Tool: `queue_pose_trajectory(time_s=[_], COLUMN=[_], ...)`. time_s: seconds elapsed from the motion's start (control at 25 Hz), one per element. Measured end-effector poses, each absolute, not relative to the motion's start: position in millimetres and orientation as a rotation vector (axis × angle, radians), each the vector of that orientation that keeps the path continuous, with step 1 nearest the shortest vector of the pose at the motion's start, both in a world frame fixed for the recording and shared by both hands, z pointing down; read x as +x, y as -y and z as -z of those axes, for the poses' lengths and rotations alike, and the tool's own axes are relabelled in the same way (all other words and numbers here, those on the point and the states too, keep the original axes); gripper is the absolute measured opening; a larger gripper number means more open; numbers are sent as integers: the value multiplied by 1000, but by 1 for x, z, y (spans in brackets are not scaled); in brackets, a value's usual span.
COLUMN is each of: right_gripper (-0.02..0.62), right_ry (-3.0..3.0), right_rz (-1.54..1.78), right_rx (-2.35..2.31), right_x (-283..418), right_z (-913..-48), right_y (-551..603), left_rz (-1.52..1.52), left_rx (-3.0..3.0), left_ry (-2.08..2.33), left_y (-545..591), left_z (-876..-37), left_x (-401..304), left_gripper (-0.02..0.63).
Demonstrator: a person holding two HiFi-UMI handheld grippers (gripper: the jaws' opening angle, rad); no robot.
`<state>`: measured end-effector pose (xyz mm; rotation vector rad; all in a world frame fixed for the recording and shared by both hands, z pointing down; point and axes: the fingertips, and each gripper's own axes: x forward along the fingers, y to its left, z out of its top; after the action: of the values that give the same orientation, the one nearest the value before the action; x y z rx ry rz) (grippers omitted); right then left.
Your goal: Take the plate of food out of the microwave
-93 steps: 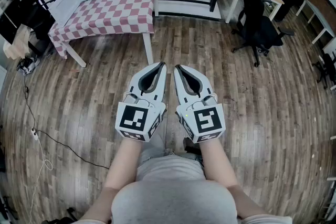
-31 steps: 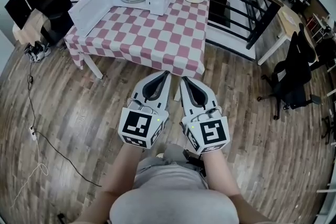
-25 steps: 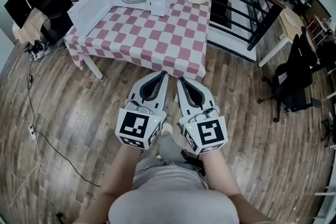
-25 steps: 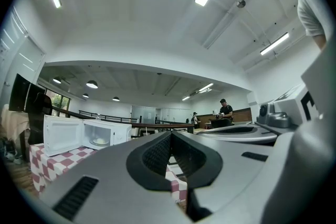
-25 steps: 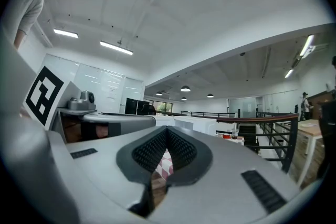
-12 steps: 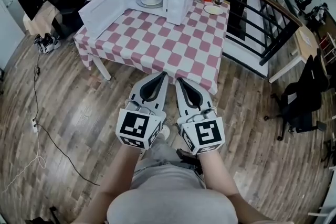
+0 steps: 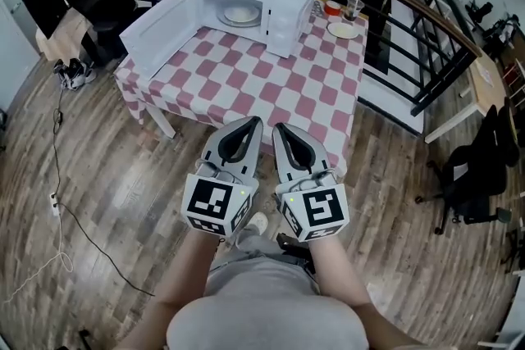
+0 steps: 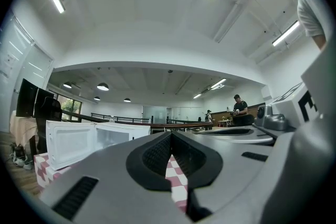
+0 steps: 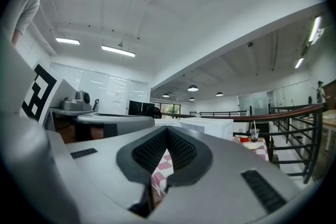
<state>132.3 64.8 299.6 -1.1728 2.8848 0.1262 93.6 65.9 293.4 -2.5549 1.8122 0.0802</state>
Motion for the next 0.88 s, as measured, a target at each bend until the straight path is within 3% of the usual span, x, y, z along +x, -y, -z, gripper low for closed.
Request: queue_pose_trajectory(time_s=[0.88], right_gripper=[25], right_ry=[-2900], right_rz=[-61], right_rx=[-1140], right_x=[80], right_z=[-306], right_y=[77], left_rz=[-40], left_rx=[-2539], left_ry=[-1867], left_y=[77], left_z=[-300], left_x=[40], left_gripper=[0])
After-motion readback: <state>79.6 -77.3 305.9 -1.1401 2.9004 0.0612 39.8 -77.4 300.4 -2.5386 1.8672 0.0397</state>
